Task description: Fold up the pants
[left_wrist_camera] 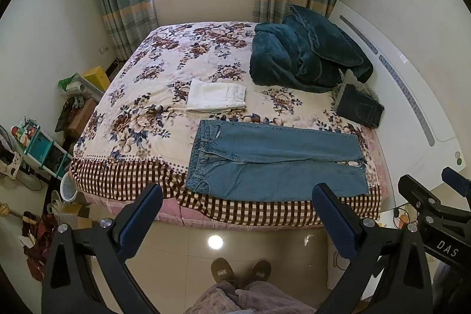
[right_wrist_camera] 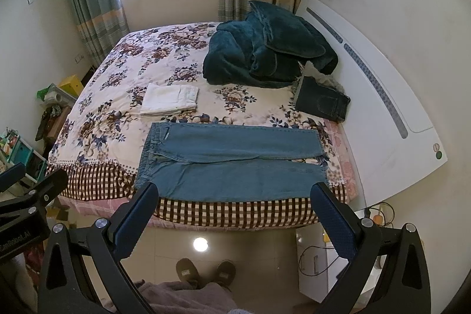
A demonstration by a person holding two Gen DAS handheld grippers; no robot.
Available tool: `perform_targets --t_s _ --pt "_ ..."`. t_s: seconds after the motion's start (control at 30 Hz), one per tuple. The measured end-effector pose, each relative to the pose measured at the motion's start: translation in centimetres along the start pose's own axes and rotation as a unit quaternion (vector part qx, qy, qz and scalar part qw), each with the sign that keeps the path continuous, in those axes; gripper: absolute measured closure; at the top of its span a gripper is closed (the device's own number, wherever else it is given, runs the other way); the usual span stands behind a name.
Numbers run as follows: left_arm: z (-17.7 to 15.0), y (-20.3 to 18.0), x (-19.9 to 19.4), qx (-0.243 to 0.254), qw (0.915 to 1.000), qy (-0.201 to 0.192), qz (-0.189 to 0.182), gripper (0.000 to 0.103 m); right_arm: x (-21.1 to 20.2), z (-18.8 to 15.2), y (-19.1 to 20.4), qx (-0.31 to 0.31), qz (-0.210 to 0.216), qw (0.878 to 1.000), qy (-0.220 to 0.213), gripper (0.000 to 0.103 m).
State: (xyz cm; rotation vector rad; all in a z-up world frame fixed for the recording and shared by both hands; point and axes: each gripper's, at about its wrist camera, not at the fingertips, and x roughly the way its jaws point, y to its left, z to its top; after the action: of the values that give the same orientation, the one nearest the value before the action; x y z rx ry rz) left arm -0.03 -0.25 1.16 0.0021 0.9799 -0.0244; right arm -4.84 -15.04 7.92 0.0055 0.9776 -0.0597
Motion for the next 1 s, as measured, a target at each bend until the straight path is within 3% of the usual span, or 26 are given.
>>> perform_targets --t_s 1.0 --pt "-0.65 -0.09 0.57 -0.005 1.0000 0.002 -0.005 0.000 -0.13 0.27 0.06 -0.002 0.001 1.000 -0.001 0.000"
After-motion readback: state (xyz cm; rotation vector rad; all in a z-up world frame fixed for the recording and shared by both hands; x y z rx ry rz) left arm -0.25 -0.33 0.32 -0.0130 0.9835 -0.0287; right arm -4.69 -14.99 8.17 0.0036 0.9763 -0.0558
